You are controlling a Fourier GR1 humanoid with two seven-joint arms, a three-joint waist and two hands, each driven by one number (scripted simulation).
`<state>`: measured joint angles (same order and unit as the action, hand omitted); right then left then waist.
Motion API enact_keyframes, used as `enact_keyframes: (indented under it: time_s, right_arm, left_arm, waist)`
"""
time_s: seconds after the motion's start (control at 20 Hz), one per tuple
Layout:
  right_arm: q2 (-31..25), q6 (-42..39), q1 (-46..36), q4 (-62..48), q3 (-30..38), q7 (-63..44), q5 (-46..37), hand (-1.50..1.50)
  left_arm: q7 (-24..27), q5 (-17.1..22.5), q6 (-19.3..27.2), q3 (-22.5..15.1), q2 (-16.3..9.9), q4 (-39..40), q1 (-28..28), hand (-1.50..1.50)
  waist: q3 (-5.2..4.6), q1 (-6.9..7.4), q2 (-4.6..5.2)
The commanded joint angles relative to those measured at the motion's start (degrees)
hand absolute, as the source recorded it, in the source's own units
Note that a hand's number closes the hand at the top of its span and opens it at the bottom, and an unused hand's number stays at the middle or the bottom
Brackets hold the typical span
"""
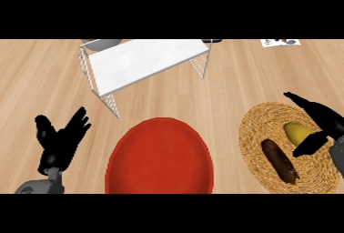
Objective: Pick the lemon from the placemat and place it in the tiered shelf
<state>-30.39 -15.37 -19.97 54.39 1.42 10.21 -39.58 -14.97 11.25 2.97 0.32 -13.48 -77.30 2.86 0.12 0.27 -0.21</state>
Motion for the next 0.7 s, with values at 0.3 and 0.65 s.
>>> enact_keyframes:
  time_s: [0.3, 0.65]
  right_arm:
    - [-0.48, -3.46, 2.42, 1.54, -7.31, 9.17, -6.26, 1.5]
    - [7.89, -1.1, 4.5, 7.26, -9.66, 6.56, -6.82, 1.5]
  left_arm:
    - [-1.19, 1.04, -3.11, 1.58, -0.97, -3.42, -4.54, 0.0]
    - [-1.44, -0.27, -1.93, 1.73, 0.61, -1.46, -2.17, 0.0]
  waist:
    - [-0.13, -0.15, 0.1]
    - [-0.18, -0.5, -0.03]
